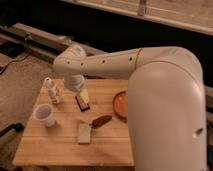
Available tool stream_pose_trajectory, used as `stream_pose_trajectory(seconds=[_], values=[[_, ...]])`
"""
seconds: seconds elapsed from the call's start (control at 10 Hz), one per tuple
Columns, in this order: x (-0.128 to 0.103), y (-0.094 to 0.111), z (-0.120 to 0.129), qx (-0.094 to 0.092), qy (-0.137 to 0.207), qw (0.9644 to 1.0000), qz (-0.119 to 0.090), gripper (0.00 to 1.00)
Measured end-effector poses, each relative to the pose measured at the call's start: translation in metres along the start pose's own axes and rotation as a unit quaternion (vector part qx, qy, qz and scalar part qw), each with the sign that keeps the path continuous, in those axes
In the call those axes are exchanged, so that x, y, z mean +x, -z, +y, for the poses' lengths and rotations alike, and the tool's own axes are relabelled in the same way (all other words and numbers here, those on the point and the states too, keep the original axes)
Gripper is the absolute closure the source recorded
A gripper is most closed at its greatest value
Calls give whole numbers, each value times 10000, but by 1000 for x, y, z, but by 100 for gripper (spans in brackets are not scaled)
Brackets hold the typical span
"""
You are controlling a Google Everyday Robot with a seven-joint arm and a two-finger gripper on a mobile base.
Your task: Place the white sponge in the ceramic cup
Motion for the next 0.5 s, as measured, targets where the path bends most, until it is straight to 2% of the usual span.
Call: stream_pose_trajectory(seconds=[0.2, 0.3, 0.5], values=[[-27, -10, 39, 7, 76, 9999, -133, 20], [-36, -19, 50, -12, 74, 9997, -220, 20], [-50, -53, 68, -116, 113, 9990, -420, 20]])
